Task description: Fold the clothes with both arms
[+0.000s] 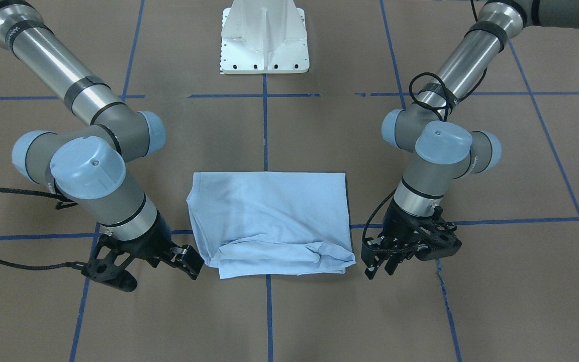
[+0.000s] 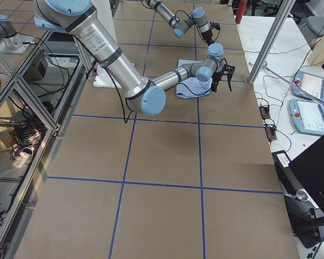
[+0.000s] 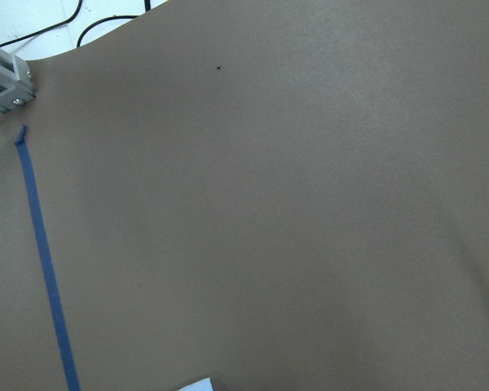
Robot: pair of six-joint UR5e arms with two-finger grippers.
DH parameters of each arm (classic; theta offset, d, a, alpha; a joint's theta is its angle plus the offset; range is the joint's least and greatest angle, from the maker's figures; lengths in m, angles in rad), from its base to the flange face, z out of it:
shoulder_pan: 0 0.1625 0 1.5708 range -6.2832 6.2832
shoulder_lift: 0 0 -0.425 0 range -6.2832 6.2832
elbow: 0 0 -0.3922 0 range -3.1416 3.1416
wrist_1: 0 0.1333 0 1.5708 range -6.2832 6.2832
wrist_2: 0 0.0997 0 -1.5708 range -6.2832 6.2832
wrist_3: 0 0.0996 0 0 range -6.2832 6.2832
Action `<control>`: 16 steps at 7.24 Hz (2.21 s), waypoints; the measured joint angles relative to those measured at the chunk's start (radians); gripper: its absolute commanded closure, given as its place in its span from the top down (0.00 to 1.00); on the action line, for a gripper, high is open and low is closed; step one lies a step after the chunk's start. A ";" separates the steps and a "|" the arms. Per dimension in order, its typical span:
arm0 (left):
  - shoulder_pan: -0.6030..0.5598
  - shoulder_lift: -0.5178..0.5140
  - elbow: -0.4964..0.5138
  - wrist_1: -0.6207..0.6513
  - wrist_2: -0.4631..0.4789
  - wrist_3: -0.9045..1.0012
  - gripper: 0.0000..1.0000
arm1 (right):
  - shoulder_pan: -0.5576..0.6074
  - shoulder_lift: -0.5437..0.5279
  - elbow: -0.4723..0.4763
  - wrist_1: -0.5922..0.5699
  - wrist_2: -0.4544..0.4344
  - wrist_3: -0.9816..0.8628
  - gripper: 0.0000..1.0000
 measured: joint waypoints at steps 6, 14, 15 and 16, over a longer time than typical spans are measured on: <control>-0.396 0.323 -0.163 0.078 -0.328 0.831 0.57 | 0.432 -0.377 0.111 -0.092 0.301 -0.742 1.00; -0.707 0.661 -0.573 0.666 -0.485 1.263 1.00 | 0.552 -0.571 0.262 -0.290 0.313 -1.076 1.00; -0.707 0.695 -0.593 0.659 -0.487 1.263 1.00 | 0.551 -0.572 0.267 -0.290 0.311 -1.075 1.00; -0.705 0.712 -0.602 0.648 -0.490 1.260 1.00 | 0.549 -0.577 0.270 -0.290 0.311 -1.073 1.00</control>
